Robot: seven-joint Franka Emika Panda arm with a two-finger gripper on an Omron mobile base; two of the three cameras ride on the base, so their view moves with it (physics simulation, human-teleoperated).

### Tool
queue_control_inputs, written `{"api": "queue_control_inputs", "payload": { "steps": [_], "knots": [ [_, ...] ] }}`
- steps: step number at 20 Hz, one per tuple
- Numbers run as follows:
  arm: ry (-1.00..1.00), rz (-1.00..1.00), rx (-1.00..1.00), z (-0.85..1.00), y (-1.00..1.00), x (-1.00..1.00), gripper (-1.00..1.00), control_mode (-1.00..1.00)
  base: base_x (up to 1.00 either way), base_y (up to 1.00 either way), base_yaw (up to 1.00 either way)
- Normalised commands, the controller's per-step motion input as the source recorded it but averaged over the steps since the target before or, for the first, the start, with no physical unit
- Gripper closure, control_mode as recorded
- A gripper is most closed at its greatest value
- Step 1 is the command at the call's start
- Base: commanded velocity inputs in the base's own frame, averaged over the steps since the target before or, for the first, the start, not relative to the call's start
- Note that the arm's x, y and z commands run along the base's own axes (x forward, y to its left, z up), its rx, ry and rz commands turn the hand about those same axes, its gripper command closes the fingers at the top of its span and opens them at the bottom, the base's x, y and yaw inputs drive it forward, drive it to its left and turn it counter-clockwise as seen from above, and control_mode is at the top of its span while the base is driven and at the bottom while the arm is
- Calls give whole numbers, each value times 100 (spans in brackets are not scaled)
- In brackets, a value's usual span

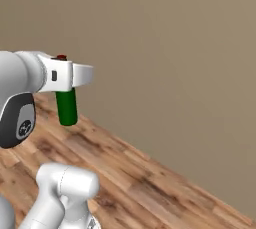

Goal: Get the candle and the beer from the cabinet and move them to the dining counter.

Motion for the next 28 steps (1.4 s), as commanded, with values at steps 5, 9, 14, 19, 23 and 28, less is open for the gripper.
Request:
{"api": "queue_control_inputs", "payload": {
  "steps": [5,9,14,19,23,28],
  "knots": [
    [0,0,0,0,0,0,100,100,86,-19,81],
    [0,0,0,0,0,0,100,100,90,-19,80],
    [0,0,0,0,0,0,100,100,98,-22,77],
    [0,0,0,0,0,0,100,100,100,-19,72],
    [0,0,0,0,0,0,100,100,100,-15,68],
    [0,0,0,0,0,0,100,100,100,-33,60]
  ]
}}
